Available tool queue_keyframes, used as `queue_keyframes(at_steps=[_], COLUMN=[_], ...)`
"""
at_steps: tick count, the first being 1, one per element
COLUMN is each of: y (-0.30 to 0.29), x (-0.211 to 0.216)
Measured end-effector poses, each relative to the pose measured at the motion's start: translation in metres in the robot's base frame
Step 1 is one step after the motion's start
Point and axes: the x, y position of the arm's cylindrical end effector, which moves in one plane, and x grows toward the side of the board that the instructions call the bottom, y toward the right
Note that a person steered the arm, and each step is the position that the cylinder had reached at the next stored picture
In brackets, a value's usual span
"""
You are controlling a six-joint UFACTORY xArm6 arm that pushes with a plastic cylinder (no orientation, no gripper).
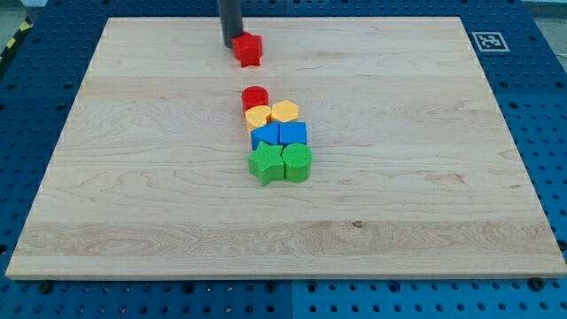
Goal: Slide the red star into the yellow hexagon
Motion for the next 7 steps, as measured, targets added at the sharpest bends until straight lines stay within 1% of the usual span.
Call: queue_keyframes(at_steps=[1,3,5,6,7], y=[0.020,0.071,0.095,0.118,0.130], x=[0.018,0.038,0.066,0.066,0.083])
